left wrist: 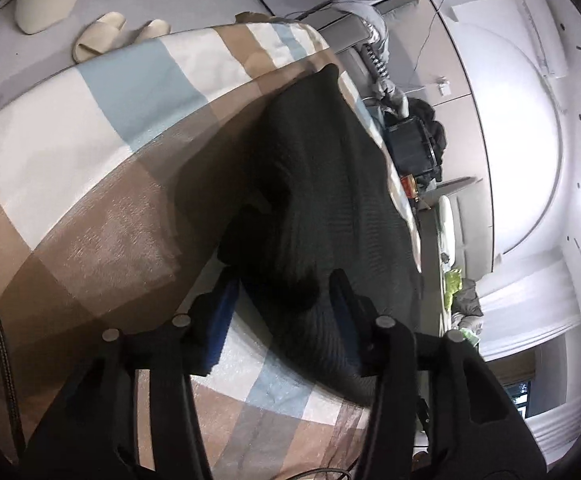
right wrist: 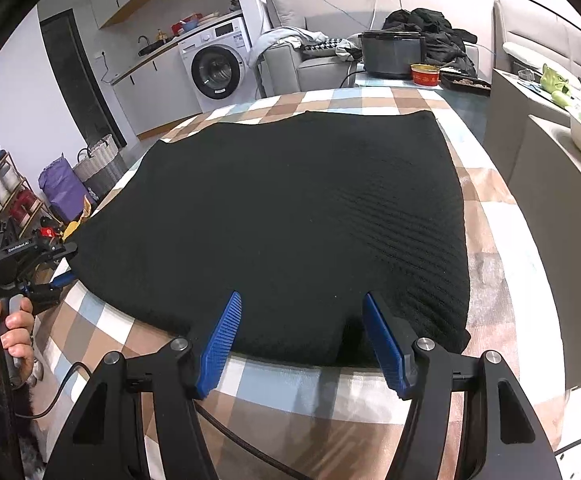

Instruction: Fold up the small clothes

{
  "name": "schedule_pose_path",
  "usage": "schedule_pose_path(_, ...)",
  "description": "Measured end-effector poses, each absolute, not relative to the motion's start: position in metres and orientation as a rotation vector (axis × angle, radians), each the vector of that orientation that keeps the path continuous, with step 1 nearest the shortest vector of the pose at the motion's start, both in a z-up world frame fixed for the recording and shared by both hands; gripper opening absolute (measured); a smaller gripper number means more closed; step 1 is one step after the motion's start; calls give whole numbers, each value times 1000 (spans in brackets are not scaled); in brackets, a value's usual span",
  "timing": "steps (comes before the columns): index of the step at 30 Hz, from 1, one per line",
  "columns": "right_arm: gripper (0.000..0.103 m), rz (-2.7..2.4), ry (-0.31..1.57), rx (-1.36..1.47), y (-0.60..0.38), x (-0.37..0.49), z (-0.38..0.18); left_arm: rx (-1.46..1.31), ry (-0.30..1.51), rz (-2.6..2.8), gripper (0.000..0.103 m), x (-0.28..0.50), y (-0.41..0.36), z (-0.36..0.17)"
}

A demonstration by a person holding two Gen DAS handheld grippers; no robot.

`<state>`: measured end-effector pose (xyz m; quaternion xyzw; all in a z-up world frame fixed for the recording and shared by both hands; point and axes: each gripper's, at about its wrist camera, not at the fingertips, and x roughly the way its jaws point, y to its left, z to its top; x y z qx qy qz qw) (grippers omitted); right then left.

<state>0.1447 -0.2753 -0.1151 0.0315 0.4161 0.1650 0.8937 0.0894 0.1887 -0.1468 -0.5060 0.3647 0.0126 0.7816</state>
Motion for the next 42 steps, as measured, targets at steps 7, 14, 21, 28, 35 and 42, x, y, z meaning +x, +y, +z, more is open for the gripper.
schedule_pose_path(7,65,353,865,58,-273,144,-116,-1086,766,62,53,112,186,-146)
schedule_pose_path(14,65,347,869,62,-280,145,-119,-1053,757,64,16,137,179,-140)
schedule_pose_path(21,65,325,853,96,-295,143,-119,-811,670,-24,14,159,144,-73)
schedule_pose_path(28,65,282,836,114,-314,137,-113,-530,639,-281,12,226,27,8)
schedule_pose_path(35,65,163,811,135,-355,129,-100,-257,852,-627,16,254,-143,-12)
schedule_pose_path(42,65,88,821,177,-384,125,-103,-250,1019,-746,63,221,-157,-64)
